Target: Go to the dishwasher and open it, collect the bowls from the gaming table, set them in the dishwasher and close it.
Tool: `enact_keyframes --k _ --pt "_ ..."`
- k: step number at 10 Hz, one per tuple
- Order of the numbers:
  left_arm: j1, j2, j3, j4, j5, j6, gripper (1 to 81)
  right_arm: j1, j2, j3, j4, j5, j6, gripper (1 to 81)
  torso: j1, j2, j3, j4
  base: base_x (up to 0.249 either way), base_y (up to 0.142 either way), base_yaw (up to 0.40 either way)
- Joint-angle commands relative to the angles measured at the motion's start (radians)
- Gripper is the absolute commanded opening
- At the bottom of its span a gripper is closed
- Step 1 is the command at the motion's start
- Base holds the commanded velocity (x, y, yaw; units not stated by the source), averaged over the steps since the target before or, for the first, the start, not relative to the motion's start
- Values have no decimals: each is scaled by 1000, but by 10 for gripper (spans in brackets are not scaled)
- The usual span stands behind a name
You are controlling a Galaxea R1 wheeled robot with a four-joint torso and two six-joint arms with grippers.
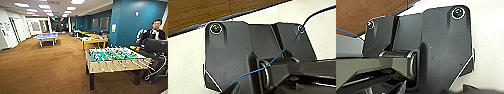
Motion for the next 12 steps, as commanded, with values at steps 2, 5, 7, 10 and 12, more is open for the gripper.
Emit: enact_keyframes --k 2,5,7,10,12 --pt "-37 -3 3 -3 44 1 811 45 -14 5 -9 -53 -6 811 0 0 0 0 0 0 332" --pt "-36 -1 -1 -3 44 1 811 45 -11 5 -9 -53 -6 811 0 0 0 0 0 0 328" --pt "-37 1 -6 -3 44 -1 811 45 -11 4 -9 -53 -6 811 0 0 0 0 0 0 284" --pt "-37 1 -7 -12 44 -1 811 45 -9 4 -9 -53 -8 811 0 0 0 0 0 0 157" --pt "-36 4 -21 -41 44 -1 811 45 -9 -1 -9 -55 -8 811 0 0 0 0 0 0 0"
